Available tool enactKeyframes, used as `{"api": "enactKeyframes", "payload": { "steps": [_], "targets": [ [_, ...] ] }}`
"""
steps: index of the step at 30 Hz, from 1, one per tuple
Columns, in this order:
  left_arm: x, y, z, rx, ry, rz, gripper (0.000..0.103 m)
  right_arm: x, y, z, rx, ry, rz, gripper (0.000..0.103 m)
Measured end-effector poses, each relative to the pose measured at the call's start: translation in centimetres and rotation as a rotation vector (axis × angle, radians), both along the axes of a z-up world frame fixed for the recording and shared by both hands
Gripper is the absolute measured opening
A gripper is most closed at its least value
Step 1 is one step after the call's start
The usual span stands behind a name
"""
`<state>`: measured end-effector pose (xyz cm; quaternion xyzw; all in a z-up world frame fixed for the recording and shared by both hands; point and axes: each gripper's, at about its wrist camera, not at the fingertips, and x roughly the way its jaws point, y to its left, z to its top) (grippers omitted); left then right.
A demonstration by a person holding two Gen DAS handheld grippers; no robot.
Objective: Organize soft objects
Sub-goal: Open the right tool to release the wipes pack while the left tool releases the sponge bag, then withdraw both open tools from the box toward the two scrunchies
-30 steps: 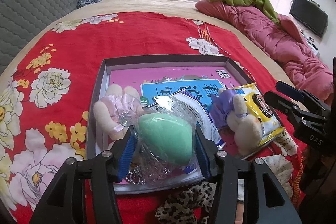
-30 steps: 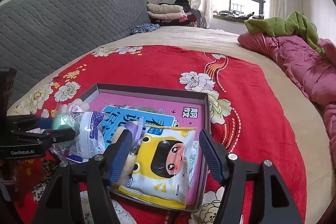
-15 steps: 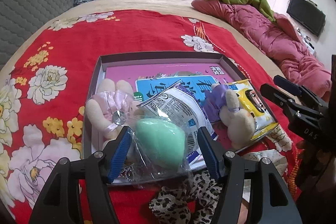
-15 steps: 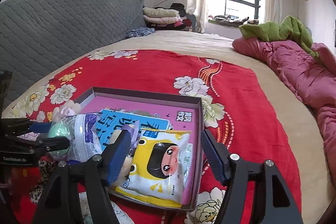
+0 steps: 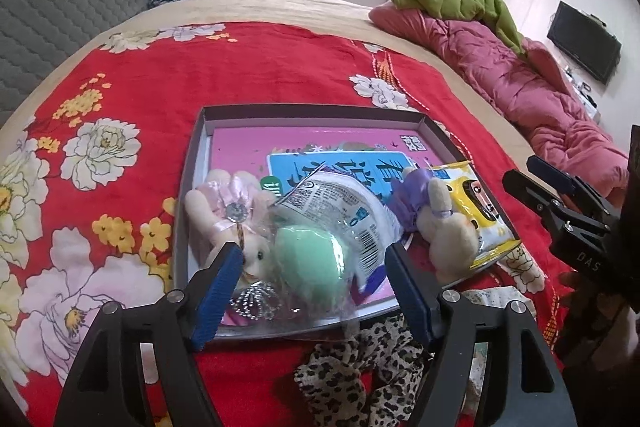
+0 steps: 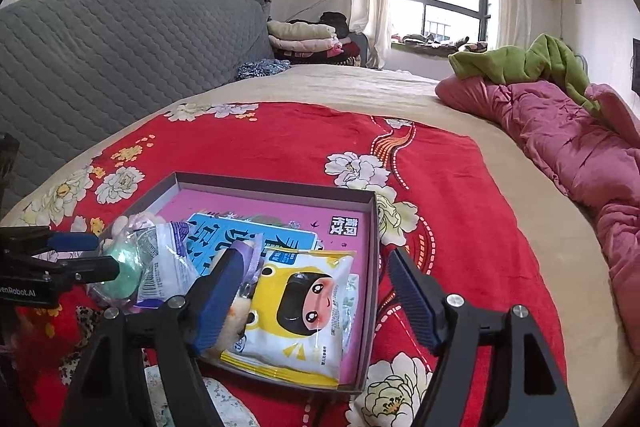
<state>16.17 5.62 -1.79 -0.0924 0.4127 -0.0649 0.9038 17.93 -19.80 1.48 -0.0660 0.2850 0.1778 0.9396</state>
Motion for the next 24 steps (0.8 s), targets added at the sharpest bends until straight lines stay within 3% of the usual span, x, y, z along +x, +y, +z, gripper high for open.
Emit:
{"api": "enactKeyframes", "payload": {
  "steps": [6,24],
  "targets": [
    [-0.2,0.8,0.4,-0.004,-0.009,0.023,0.075,0.0,-0.1,0.1,0.000,-0.003,0.000,0.074],
    [-2.2,2.4,3.9,-0.031,-0.138,0.097,0.077,-1.6,-0.2,1.4,0.032,-0.025,0.002,0.075]
  ]
}}
